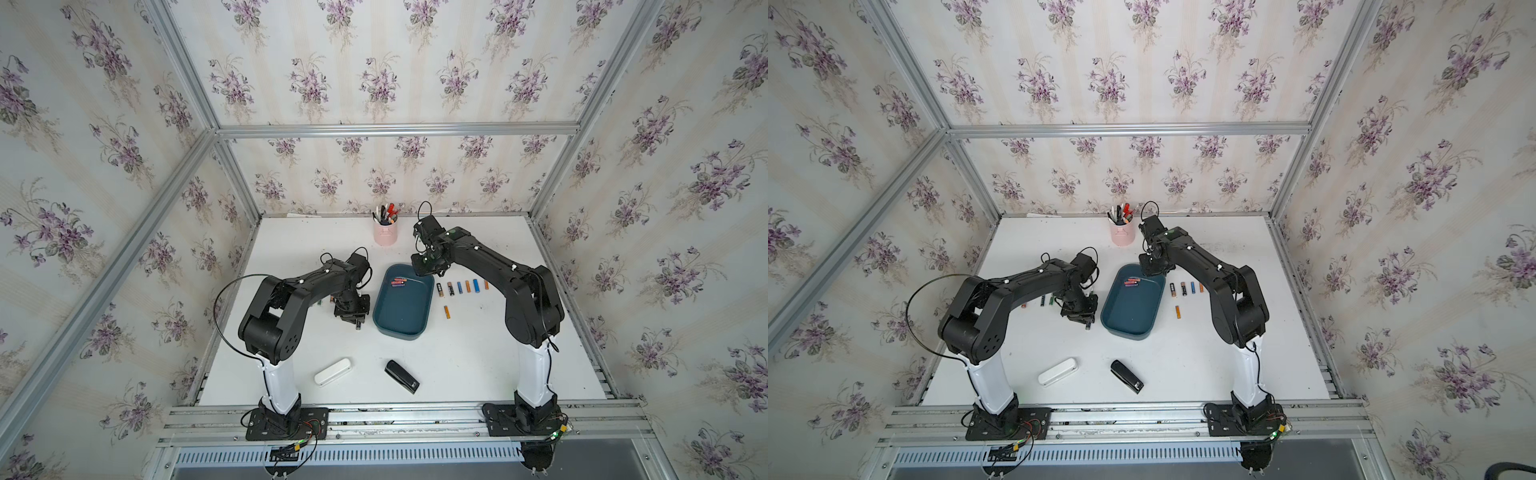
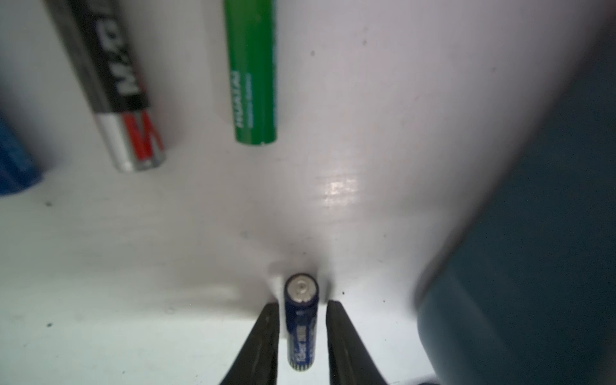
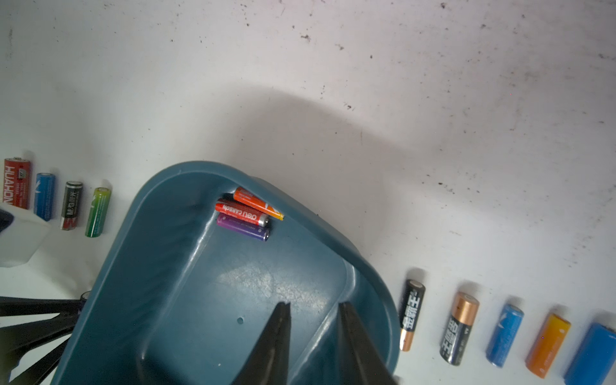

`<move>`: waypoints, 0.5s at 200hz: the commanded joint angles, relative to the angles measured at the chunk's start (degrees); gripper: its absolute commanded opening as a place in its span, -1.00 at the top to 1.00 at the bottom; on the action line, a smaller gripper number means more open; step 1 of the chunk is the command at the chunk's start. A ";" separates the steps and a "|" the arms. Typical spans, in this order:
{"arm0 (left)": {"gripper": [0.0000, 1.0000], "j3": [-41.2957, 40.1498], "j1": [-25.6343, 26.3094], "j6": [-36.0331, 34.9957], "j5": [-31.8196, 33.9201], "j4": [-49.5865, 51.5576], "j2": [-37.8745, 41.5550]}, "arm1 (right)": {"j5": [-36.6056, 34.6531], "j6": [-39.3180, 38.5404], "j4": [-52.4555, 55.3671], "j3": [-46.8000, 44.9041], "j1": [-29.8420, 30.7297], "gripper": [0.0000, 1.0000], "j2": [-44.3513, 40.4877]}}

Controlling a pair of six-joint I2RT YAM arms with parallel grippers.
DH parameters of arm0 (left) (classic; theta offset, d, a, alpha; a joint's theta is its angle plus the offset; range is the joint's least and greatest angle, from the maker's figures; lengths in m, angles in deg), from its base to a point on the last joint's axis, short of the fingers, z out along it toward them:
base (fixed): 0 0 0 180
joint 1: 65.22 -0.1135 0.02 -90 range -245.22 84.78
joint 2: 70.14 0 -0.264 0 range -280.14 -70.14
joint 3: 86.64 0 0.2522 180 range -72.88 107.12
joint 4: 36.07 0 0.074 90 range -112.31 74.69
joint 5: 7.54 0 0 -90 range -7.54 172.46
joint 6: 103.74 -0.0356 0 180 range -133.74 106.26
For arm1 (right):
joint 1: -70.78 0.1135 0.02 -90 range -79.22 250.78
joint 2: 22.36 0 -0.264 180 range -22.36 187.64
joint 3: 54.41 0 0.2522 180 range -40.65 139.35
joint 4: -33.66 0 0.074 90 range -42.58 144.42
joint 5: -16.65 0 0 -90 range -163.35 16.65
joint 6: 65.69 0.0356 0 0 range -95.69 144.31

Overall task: Take the batteries out of the storage box
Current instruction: Place the battery at the center of the board.

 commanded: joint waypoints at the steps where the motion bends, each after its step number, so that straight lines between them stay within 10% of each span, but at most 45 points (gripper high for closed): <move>1: 0.36 0.19 -0.05 -0.27 0.91 0.02 -0.22 | 1.02 -1.12 -1.44 -1.66 -0.06 0.40 -1.01; 100: 0.33 3.26 0.00 -1.02 1.05 3.54 2.40 | 2.27 -5.44 -5.44 -1.14 5.37 0.30 3.60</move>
